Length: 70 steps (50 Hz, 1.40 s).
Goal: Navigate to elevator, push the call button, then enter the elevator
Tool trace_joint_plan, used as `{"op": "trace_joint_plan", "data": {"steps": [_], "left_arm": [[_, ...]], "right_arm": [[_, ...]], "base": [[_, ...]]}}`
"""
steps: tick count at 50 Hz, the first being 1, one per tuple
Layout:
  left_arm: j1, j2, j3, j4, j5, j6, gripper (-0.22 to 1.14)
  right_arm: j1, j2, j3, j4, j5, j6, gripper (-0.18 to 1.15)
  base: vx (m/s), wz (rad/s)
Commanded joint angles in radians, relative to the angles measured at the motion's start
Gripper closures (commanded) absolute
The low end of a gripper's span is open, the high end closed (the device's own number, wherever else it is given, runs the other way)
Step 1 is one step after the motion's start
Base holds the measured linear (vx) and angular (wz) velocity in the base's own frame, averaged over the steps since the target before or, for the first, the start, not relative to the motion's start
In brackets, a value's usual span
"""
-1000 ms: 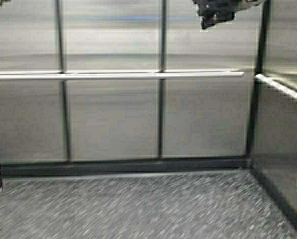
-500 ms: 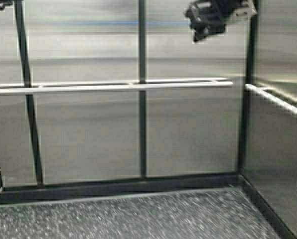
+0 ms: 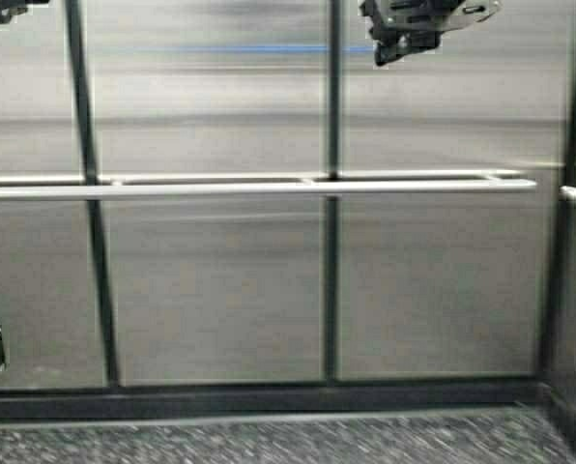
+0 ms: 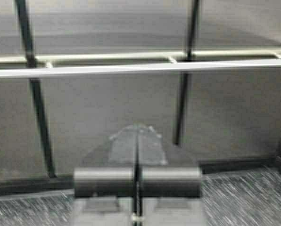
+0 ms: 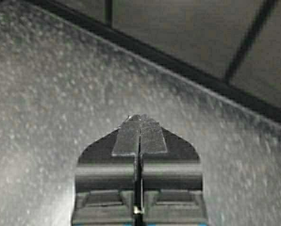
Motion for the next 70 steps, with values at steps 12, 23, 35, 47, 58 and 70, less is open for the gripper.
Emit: {"op": "trace_joint_plan", "data": {"steps": [12, 23, 35, 47, 58, 70], "left_arm": [[-0.014, -0.043, 0.006, 0.002, -0.011, -0.008, 0.89], [-0.025, -0.072, 0.015, 0.000, -0.009, -0.008, 0.89], [-0.025, -0.074, 0.012, 0.000, -0.008, -0.011, 0.89], [-0.025, -0.071, 0.003, 0.000, -0.011, -0.011, 0.89], [-0.025, -0.072, -0.003, 0.000, -0.015, -0.012, 0.89], [-0.025, -0.057, -0.014, 0.002, -0.015, 0.000, 0.89]], "right_arm": [[0.009, -0.038, 0.029, 0.002, -0.006, -0.003, 0.91], [0.034, -0.041, 0.025, 0.000, -0.002, -0.003, 0.91], [0.044, -0.055, 0.025, 0.000, 0.002, -0.003, 0.91], [0.061, -0.058, 0.009, 0.003, -0.003, 0.002, 0.91], [0.061, -0.058, 0.008, 0.003, -0.008, 0.002, 0.91], [0.061, -0.060, 0.003, 0.005, -0.008, 0.000, 0.91]], "base": [[0.37, 0.35], [0.30, 0.44], [0.22, 0.65], [0.17, 0.83], [0.14, 0.70], [0.11, 0.56]]}}
